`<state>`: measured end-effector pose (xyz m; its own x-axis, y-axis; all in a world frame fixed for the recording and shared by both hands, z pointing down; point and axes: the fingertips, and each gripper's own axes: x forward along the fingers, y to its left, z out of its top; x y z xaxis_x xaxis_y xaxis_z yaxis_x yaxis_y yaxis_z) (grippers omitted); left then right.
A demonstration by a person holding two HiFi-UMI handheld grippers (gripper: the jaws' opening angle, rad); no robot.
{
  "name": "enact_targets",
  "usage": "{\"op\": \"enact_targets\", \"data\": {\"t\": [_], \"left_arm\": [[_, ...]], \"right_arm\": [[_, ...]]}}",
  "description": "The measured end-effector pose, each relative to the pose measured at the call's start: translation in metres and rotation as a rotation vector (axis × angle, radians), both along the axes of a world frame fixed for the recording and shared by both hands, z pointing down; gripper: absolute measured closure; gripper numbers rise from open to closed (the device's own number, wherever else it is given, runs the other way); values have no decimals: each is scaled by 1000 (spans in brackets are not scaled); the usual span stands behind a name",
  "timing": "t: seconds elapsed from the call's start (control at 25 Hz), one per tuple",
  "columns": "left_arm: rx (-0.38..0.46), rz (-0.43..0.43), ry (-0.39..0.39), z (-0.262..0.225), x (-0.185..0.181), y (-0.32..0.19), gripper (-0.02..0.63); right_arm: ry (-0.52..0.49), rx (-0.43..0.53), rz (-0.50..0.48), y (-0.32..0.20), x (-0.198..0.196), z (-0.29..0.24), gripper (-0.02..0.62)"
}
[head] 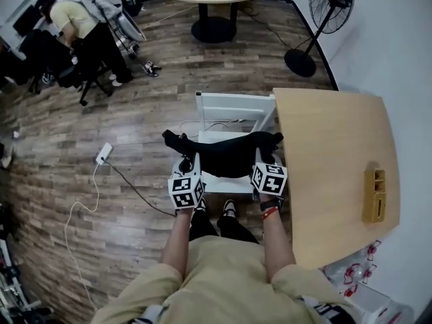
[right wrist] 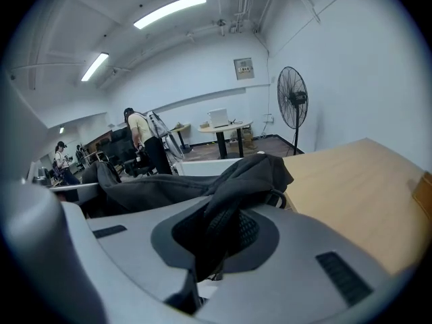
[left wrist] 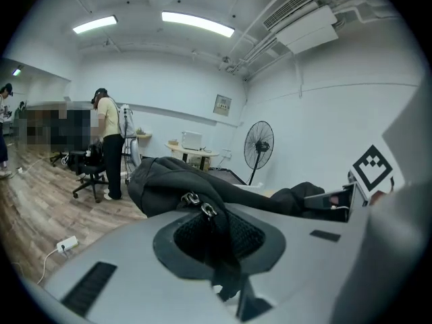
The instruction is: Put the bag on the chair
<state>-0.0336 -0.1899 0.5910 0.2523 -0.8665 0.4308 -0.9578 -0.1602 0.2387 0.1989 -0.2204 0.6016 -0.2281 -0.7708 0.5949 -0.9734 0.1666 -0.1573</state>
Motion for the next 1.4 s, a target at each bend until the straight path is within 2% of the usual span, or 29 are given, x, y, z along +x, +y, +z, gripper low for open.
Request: {"op": "enact_targets", "data": {"t": [0.32,0.6,0.84,1.12,1.28,1.4], "left_arm": [[-181,27,43,99,-9,-7,549],[-323,72,27,172,4,-12,548],[-465,27,54,235,10,-9,548],[-582,29,63,300,14,-12,548],[-625,17,87,342,22,-28,548],[-653,15,106,360,15,-36,548]], "right_arm": [[44,-132,-5,-6,-8,87,560],[48,-246,14,-10,3,163,560],[57,-348,23,-9,10,228,560],[58,-439,13,-15,15,293,560],[64,-466,27,-27,27,336,557],[68,-503,38,-25,21,358,551]]}}
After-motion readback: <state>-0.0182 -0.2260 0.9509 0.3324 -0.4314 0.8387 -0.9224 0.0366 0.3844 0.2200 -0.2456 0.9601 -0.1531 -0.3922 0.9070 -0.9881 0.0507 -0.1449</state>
